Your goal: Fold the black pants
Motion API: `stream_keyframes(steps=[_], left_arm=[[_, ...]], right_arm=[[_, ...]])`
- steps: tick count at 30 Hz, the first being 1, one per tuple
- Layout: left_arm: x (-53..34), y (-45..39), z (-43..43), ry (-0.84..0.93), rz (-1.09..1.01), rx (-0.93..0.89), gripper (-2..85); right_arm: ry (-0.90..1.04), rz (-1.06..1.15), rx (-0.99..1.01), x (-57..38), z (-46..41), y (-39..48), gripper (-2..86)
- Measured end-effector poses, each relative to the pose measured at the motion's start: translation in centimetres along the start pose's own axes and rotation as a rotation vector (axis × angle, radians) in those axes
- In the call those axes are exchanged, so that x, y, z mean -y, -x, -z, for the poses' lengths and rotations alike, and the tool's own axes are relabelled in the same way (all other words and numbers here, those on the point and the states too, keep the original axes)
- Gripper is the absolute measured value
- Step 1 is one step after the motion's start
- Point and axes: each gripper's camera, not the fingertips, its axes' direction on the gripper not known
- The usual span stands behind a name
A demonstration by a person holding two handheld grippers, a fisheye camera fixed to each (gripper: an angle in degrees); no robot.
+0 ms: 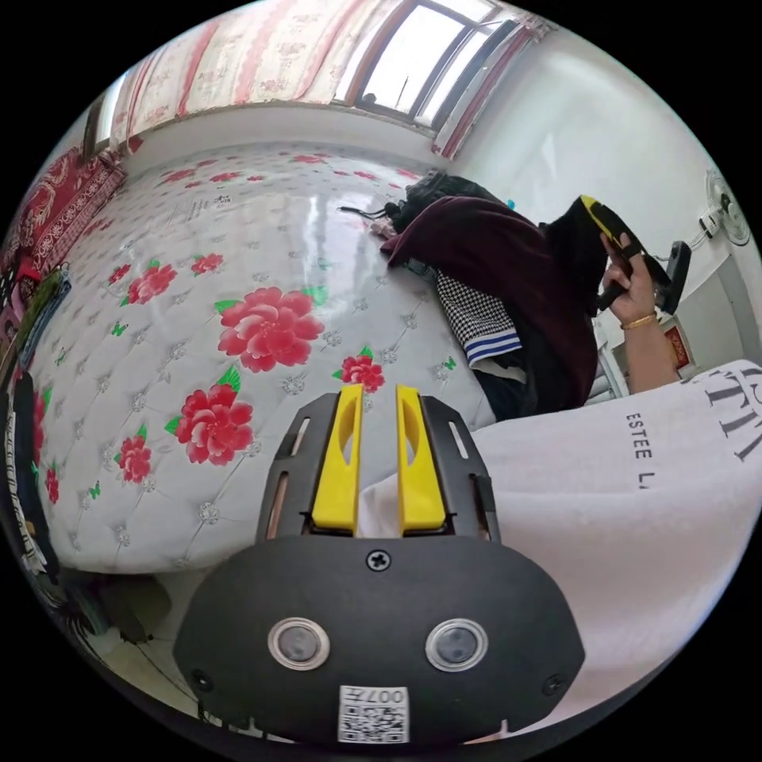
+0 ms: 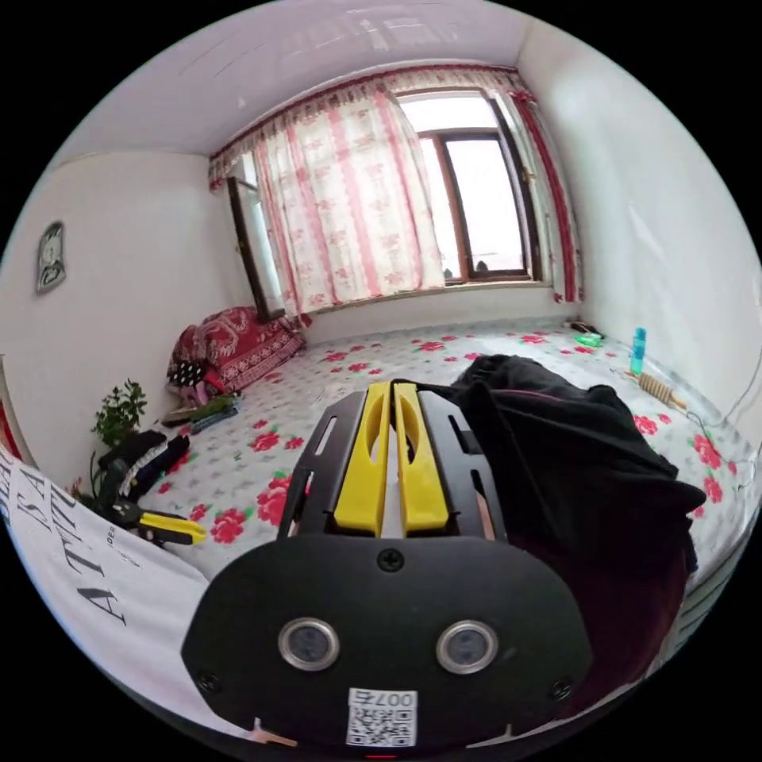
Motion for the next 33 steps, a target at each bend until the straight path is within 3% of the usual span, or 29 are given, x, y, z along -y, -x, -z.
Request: stream_keyframes(steps=[7,10,15,18,21,25,28,33], left_arm=[[0.6,-0.2,5.5,-0.223,-0.052,-0.075,13.5],[0.2,0.3,6.8,-0.267,-0.049,-0.084,14.9],[-2.2,3.6,7.6,-0.242,0.119,0.056,12.7],[-4.0,6.3,6.9,-0.136,0.265,0.116,8.6],[-5.2,8.4,6.3,-0.072,0.385,0.132,4.2],[-6.3,11.4,10.0,-0.186,0.507,0.158,2.9],[-5.9,13.7,13.6,-0.247,0.539,0.244,3.3],[-4.3,17.7,14.2,-0.190,0.559,0.297,6.4]], right_arm=[[0.068,0.236,0.682,1.5,-4.3,14.0,-0.2],[0.246,0.420,0.950,0.0,-7.3,22.8,0.0],[0.533,0.502,1.178,-3.0,-11.3,29.7,1.2],[0.578,0.562,1.213,-3.9,-12.5,31.2,2.6],[0.539,0.499,1.165,-3.7,-14.1,29.2,4.1],[0.533,0.338,0.897,-5.2,-17.1,22.7,5.1],[0.681,0.228,0.567,-9.3,-19.7,15.1,5.6],[0.878,0.186,0.320,-14.8,-21.2,10.8,6.0]])
